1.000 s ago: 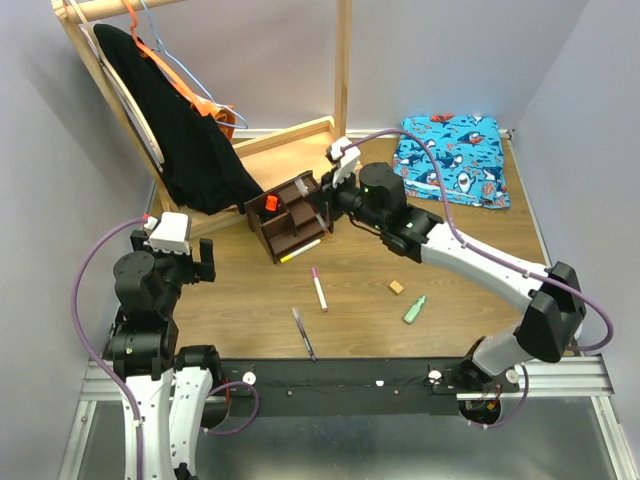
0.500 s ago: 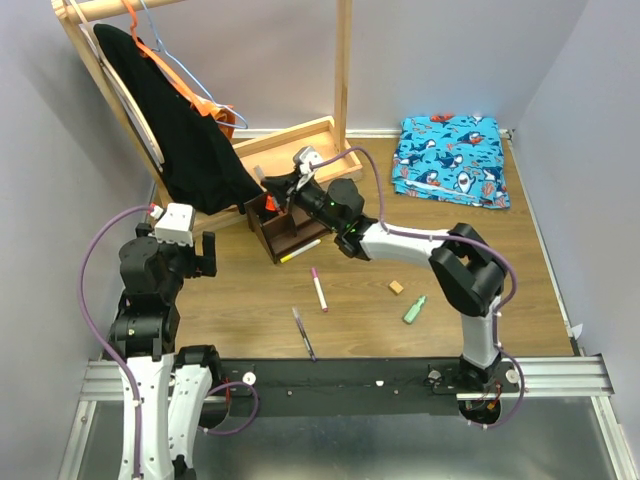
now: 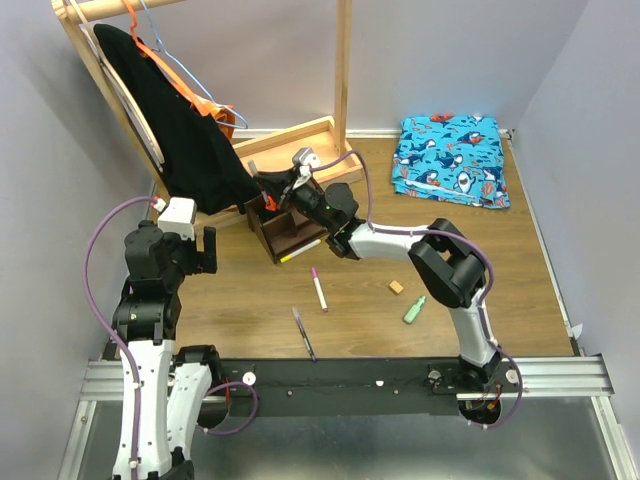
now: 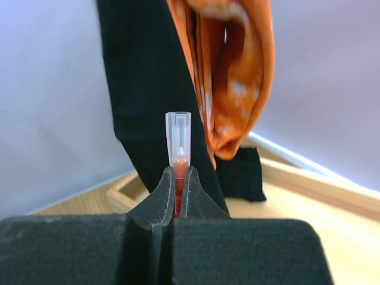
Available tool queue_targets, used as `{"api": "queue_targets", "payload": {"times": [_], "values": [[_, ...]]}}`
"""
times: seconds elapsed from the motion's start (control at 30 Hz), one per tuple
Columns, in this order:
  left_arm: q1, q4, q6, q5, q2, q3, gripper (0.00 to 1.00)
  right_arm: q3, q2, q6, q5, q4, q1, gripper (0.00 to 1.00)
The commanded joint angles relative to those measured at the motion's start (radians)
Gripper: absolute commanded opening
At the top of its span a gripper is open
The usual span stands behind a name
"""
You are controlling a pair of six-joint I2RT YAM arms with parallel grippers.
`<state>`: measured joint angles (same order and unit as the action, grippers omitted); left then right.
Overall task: Sort the stationery into containers
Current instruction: Place the pen in the storage box, then pick up the pen from the center of the board.
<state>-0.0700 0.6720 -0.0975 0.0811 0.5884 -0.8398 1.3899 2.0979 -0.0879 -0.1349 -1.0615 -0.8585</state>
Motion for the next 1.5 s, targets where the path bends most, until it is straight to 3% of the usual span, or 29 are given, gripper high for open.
{"api": "queue_targets", "payload": {"times": [0.0,0.13,0.43,0.77,0.87,0.97,1.0,1.1,1.3,1.47], "values": [[-0.001,0.001,0.016,-0.024,0.010,-0.031,0.99,0.014,0.059,-0.007,0.029,-0.052,-0.007,0.01],[-0.001,0.003,0.010,-0.029,0.011,-0.038,0.99,0.012,0.073,-0.006,0.035,-0.045,-0.005,0.02],[-0.001,0.008,0.016,-0.027,-0.019,-0.035,0.99,-0.046,0.034,0.008,0.049,0.009,-0.011,0.30],[-0.001,0.005,0.030,-0.001,-0.075,-0.018,0.99,-0.127,-0.113,0.039,0.057,0.096,-0.022,0.42],[-0.001,-0.020,0.035,0.002,-0.099,-0.009,0.99,-0.134,-0.200,0.024,0.092,0.233,-0.024,0.43],[-0.001,-0.034,0.039,-0.001,-0.128,0.004,0.99,-0.100,-0.309,-0.030,0.165,0.539,-0.024,0.43],[-0.001,-0.034,0.041,-0.006,-0.134,0.005,0.99,-0.076,-0.331,-0.071,0.170,0.771,-0.025,0.43],[-0.001,-0.034,0.041,-0.021,-0.160,0.014,0.99,0.012,-0.322,-0.131,0.104,1.178,-0.025,0.44],[0.001,-0.048,0.073,-0.032,-0.206,0.036,0.99,-0.089,-0.312,-0.327,0.182,1.374,-0.025,0.44],[-0.001,-0.045,0.091,-0.037,-0.228,0.041,0.99,-0.101,-0.260,-0.378,0.242,1.405,-0.053,0.44]]}}
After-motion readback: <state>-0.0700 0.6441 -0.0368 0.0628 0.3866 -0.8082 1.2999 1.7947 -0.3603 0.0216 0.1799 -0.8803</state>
